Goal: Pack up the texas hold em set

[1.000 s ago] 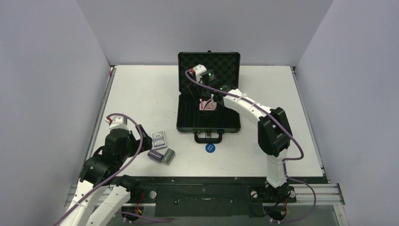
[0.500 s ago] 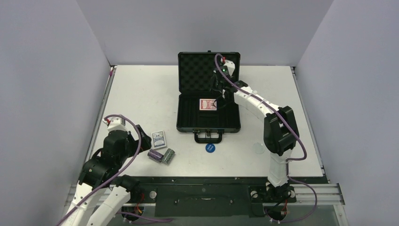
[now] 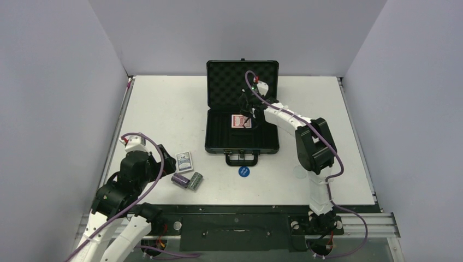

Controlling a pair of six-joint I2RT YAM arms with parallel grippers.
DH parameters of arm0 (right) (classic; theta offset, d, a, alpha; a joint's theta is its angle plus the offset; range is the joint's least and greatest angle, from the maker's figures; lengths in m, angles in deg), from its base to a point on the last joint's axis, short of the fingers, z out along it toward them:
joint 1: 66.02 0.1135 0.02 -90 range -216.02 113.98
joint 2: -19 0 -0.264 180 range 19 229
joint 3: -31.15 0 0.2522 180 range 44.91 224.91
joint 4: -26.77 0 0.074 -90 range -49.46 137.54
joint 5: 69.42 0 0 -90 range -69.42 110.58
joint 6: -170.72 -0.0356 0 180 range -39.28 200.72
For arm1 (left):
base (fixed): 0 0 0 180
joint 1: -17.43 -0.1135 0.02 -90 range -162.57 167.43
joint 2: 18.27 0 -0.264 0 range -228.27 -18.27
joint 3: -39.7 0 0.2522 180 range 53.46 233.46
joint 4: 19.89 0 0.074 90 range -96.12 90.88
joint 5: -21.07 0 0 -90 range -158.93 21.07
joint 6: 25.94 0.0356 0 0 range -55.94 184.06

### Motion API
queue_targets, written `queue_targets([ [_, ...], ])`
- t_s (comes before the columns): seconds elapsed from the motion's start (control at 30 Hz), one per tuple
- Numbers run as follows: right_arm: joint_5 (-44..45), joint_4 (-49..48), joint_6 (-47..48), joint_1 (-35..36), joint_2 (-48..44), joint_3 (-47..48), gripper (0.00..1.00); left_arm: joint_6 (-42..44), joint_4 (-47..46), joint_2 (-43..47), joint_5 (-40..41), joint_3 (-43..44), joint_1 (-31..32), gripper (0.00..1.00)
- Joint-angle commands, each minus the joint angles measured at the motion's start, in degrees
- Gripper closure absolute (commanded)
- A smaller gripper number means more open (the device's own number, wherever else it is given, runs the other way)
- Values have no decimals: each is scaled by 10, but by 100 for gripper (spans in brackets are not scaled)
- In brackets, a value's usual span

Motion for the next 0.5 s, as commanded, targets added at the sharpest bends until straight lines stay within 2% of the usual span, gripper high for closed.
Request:
queue_targets([
  [0.0, 3, -16, -12, 3, -1, 25, 100, 0, -28, 1, 5, 0, 4, 4],
  [0.47, 8, -26, -13, 4, 38, 21, 100, -2, -28, -2, 9, 0, 7, 4],
])
